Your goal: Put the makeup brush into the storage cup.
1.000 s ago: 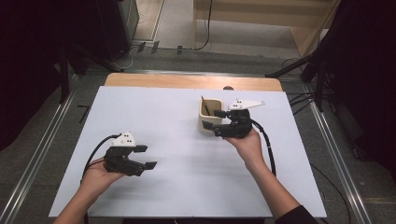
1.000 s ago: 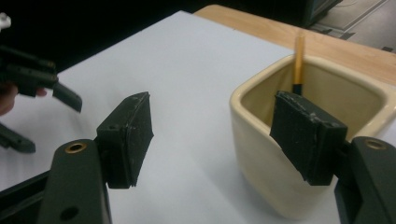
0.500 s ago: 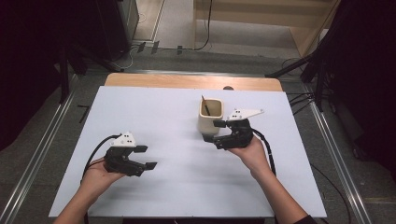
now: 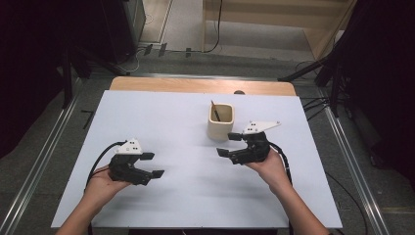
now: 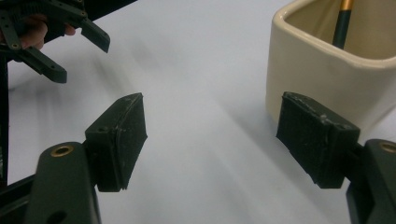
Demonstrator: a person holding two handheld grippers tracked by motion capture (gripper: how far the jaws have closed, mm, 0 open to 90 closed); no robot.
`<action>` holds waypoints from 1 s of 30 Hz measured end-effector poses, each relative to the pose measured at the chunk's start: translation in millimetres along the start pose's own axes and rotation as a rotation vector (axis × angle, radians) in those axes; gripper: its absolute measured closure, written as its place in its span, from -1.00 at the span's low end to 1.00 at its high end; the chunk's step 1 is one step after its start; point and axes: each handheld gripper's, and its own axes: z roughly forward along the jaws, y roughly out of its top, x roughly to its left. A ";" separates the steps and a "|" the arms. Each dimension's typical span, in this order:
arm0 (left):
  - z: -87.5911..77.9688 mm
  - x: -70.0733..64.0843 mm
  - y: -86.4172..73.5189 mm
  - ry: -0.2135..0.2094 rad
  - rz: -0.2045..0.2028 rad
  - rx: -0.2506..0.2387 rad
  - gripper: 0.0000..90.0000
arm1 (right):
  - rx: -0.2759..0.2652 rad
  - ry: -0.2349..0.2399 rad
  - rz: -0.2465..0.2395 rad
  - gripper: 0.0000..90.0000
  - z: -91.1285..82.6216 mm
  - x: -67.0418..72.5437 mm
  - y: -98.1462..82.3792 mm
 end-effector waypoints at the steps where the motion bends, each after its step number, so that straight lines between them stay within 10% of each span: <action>1: 0.1 -0.2 0.0 0.002 0.001 0.002 -0.43 | 0.000 0.001 0.003 -0.45 0.1 -0.3 -1.2; 30: -0.6 -0.5 0.1 -0.002 0.000 -0.003 -0.43 | 0.060 -0.012 -0.009 -0.60 -15.3 2.5 -33.1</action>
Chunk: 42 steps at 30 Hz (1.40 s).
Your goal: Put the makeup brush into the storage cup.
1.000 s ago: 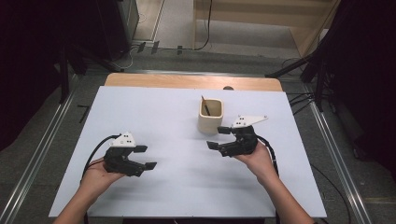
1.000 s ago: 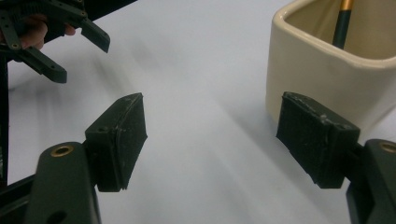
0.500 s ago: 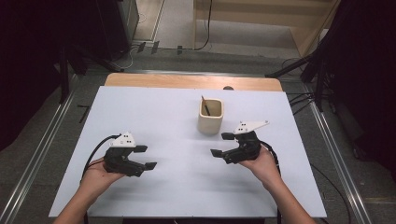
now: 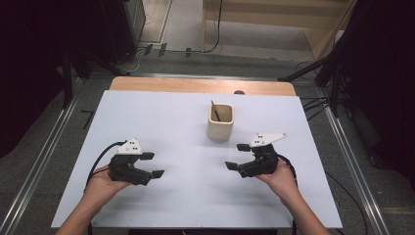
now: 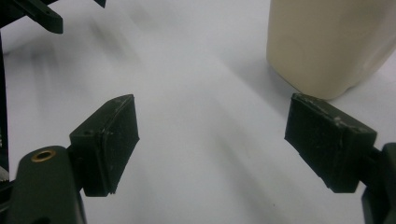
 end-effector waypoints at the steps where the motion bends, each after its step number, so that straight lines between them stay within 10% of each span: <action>1: 0.0 -0.2 0.0 0.001 0.001 -0.001 -0.43 | 0.000 0.001 0.007 -0.60 -0.6 -0.4 -1.4; 42: 2.1 -0.6 -1.1 -0.002 0.014 0.018 -0.45 | -0.019 -0.049 0.058 -0.60 -37.5 -9.8 -41.7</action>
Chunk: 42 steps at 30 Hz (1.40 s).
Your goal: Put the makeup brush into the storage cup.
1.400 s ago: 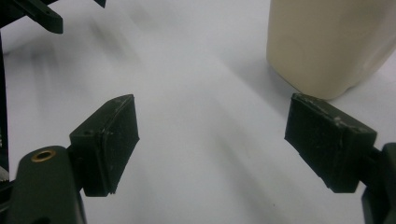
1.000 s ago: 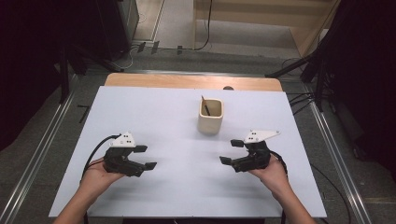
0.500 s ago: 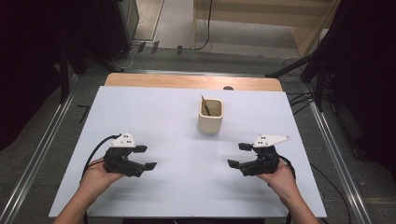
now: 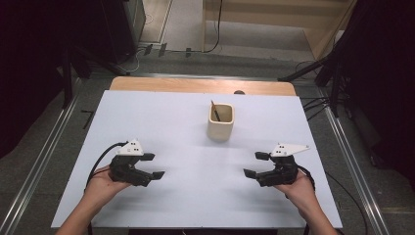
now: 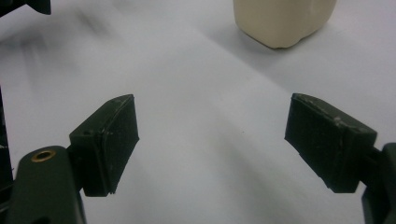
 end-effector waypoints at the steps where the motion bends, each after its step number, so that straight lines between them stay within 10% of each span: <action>1: 0.0 0.0 0.0 -0.002 -0.001 0.000 -0.45 | 0.001 -0.001 0.001 -0.60 -0.1 -0.7 -0.2; 42: 8.8 -4.6 -2.6 0.000 0.040 0.080 -0.51 | 0.069 -0.012 -0.020 -0.58 5.2 -1.9 -2.7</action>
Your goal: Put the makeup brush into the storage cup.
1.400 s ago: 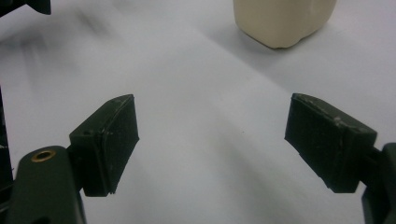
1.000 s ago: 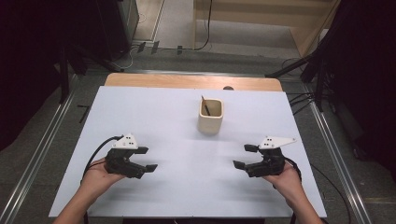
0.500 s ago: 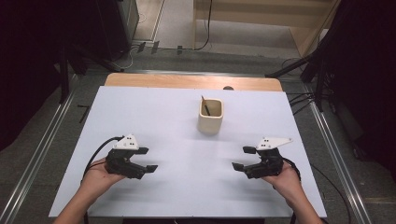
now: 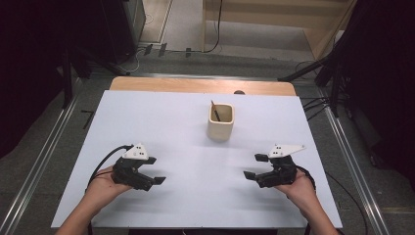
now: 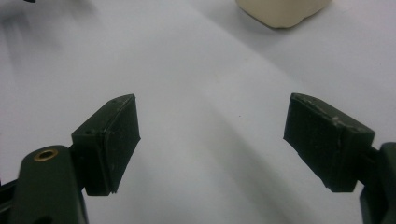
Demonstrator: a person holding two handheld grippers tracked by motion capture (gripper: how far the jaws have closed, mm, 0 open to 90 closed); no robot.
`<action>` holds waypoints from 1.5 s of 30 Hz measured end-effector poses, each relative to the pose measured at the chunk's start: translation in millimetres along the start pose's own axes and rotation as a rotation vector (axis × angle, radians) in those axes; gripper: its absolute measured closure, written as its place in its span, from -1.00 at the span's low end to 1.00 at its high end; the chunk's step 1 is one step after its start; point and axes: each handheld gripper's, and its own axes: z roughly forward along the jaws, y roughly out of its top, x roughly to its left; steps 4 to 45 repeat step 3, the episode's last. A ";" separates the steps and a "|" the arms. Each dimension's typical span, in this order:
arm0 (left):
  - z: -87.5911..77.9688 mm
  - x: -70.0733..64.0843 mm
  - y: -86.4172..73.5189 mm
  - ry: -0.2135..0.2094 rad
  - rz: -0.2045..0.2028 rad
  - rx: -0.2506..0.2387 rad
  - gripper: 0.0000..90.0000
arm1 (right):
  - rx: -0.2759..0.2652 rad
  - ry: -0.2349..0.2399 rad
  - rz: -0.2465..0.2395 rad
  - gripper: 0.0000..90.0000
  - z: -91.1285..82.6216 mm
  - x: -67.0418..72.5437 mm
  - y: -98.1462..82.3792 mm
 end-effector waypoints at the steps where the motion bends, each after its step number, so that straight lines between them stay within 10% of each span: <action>1: 0.8 0.1 -0.2 0.002 0.000 0.002 -0.52 | 0.003 -0.003 0.000 -0.58 0.0 0.0 0.0; 45: 3.1 0.7 -0.8 0.013 0.007 0.011 -0.59 | 0.010 -0.003 0.004 -0.61 1.1 -0.5 0.0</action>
